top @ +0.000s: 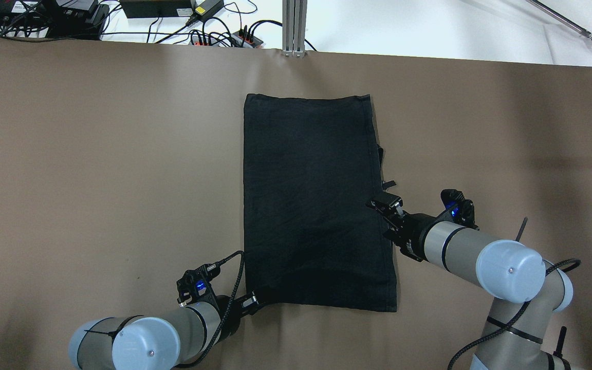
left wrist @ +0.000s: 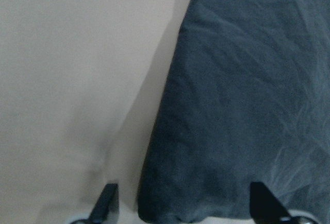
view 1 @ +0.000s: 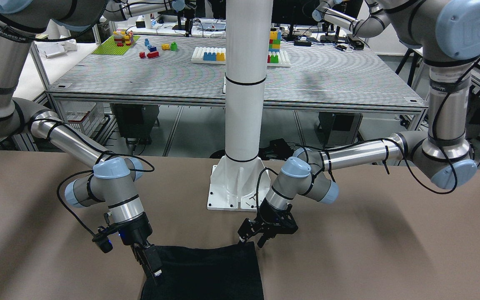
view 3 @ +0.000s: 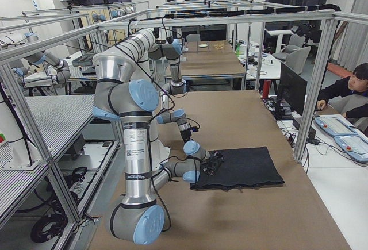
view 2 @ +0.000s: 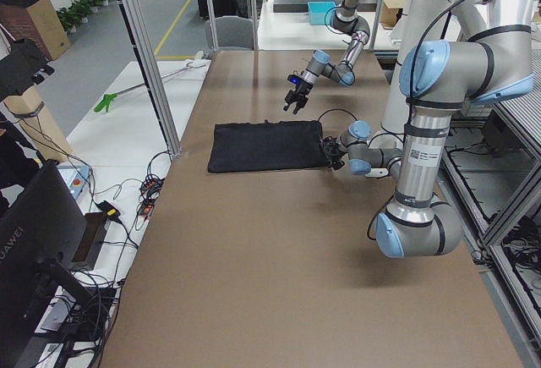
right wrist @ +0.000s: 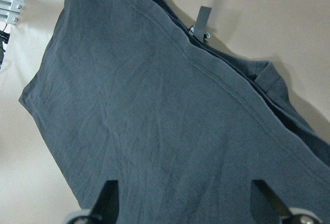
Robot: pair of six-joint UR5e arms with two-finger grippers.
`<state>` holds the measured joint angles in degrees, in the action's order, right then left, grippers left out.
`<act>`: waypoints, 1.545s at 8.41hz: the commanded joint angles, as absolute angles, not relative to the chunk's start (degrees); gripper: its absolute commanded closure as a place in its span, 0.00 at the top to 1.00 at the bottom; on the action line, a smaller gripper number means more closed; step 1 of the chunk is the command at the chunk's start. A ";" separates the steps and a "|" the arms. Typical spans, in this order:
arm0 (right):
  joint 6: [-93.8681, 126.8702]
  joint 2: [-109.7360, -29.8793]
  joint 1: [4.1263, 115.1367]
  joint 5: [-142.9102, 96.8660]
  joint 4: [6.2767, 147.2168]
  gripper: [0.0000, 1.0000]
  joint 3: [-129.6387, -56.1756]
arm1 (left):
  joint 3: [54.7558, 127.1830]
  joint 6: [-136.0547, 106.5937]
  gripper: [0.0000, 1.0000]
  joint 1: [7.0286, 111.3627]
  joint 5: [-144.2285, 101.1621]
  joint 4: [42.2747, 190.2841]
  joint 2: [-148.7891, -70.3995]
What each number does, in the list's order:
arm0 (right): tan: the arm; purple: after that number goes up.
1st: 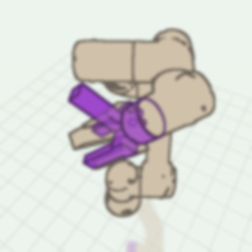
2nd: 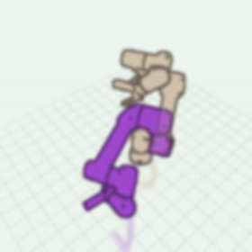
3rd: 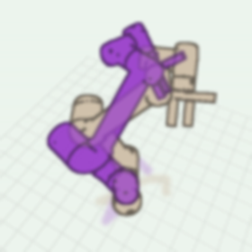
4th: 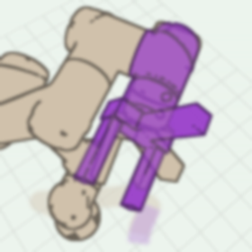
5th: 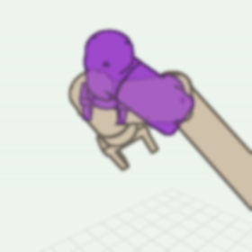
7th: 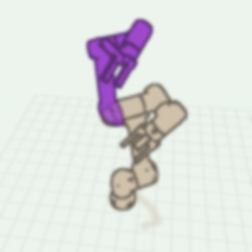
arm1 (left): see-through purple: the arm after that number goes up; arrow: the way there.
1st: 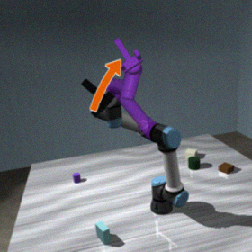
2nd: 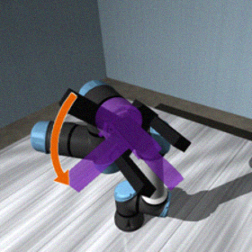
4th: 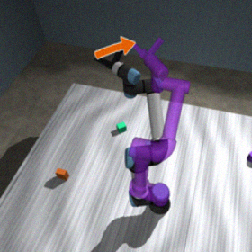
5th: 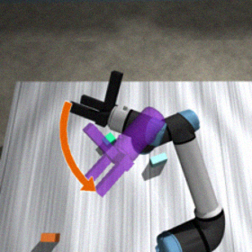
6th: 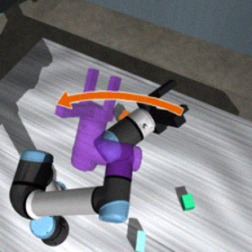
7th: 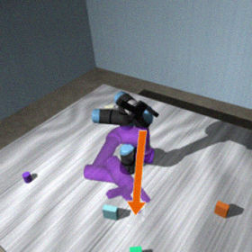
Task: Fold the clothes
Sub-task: 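Move both grippers to the bundle's end nearest the robot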
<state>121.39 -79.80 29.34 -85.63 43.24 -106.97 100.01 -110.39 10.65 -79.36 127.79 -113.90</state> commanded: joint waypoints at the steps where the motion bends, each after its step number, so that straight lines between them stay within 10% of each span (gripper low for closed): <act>1: 121.38 -79.72 29.01 -85.52 43.33 0.91 -106.79 | 99.76 -110.39 0.43 10.55 -79.37 127.79 -114.08; 4: 121.38 -79.72 29.00 -85.43 43.33 0.91 -106.96 | 99.84 -110.30 0.00 10.55 -79.37 128.32 -114.08; 13: 114.08 -80.68 20.84 -80.34 56.16 0.90 -105.30 | 99.32 -110.13 0.00 10.63 -77.78 128.50 -113.91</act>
